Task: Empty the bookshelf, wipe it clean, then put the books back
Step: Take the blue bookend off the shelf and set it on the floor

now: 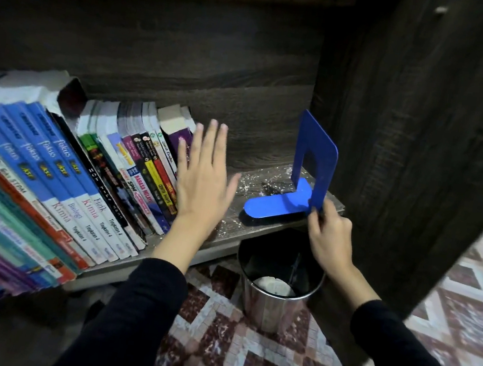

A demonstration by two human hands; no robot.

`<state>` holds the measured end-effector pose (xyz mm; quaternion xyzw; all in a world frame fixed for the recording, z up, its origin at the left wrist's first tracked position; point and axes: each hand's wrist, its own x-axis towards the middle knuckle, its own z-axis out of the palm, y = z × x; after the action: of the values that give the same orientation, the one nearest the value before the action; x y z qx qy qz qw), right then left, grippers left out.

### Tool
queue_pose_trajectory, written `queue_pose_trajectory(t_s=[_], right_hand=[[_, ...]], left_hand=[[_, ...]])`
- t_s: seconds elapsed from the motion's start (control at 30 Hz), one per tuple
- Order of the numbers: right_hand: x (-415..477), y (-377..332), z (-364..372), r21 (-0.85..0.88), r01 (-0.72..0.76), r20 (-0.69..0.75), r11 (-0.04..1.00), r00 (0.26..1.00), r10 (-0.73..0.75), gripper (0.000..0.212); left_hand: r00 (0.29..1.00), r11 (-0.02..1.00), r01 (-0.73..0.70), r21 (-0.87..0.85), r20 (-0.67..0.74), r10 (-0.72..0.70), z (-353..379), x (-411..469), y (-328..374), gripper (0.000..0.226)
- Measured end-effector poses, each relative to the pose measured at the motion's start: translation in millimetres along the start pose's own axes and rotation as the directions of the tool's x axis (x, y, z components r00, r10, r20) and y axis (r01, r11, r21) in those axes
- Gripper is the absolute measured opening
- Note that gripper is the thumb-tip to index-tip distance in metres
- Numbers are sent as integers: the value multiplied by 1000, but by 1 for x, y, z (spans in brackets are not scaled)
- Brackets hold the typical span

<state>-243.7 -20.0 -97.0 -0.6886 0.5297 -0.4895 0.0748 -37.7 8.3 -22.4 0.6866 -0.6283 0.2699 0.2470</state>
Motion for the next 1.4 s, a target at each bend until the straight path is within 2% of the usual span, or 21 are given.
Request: queue_pose_trajectory(t_s=[0.07, 0.13, 0.17, 0.2, 0.23, 0.3, 0.37, 0.43, 0.47, 0.53, 0.6, 0.7, 0.83, 1.03, 1.23, 1.3, 1.4], right_hand=[[-3, -3, -9, 21, 12, -29, 1000, 1000, -11, 29], [-6, -7, -19, 39, 38, -68, 999, 997, -35, 30], [-8, -10, -25, 44, 52, -92, 998, 995, -48, 31], [-10, -12, -32, 55, 65, -115, 996, 992, -58, 32], [-14, -15, -39, 69, 74, -136, 995, 989, -64, 33], [-21, -18, -54, 79, 89, -163, 993, 984, -76, 31], [-31, -21, -70, 68, 103, -165, 992, 982, -91, 30], [-42, -21, -86, 61, 115, -144, 992, 984, -105, 29], [-48, -18, -94, 77, 96, -128, 992, 988, -85, 29], [-62, -12, -112, 191, -12, -100, 982, 995, 31, 32], [-77, -5, -132, 284, -103, -133, 953, 980, 145, 40], [-105, 11, -160, 299, -198, -171, 933, 951, 257, 42], [-146, 39, -181, 131, -321, -125, 938, 933, 337, 33], [-188, 82, -192, 24, -508, -41, 861, 860, 508, 29], [-209, 105, -169, -70, -591, 95, 804, 798, 595, 31], [-213, 110, -158, -86, -610, 127, 788, 778, 616, 31], [-219, 122, -143, -103, -640, 154, 762, 747, 647, 32]], left_hand=[[998, 963, 55, -265, 46, -44, -1, -11, 17, 73], [965, 872, 233, -431, 213, -152, 0, -21, 31, 68], [916, 800, 365, -477, 337, -217, 3, -25, 37, 69], [832, 693, 519, -501, 481, -276, 4, -27, 43, 70], [726, 533, 665, -523, 620, -298, 3, -29, 48, 69], [551, 124, 835, -537, 806, -216, 1, -34, 58, 50], [488, -196, 846, -496, 868, -90, -6, -41, 70, 23], [490, -350, 806, -477, 870, -55, -15, -47, 82, 23], [496, -380, 792, -479, 866, -59, -22, -52, 88, 25], [498, -383, 786, -485, 864, -70, -27, -65, 100, 26], [479, -336, 813, -476, 874, -77, -25, -81, 110, 26], [417, -251, 869, -426, 904, -89, -9, -112, 126, 28], [324, -165, 930, -328, 945, -55, 13, -153, 150, 31], [160, -72, 985, -158, 986, 35, 44, -211, 181, 29], [-33, -17, 999, 33, 999, -2, 81, -268, 186, 32], [-61, 43, 997, 62, 998, -17, 97, -281, 181, 29], [-66, 109, 991, 72, 996, -60, 122, -299, 180, 23]])
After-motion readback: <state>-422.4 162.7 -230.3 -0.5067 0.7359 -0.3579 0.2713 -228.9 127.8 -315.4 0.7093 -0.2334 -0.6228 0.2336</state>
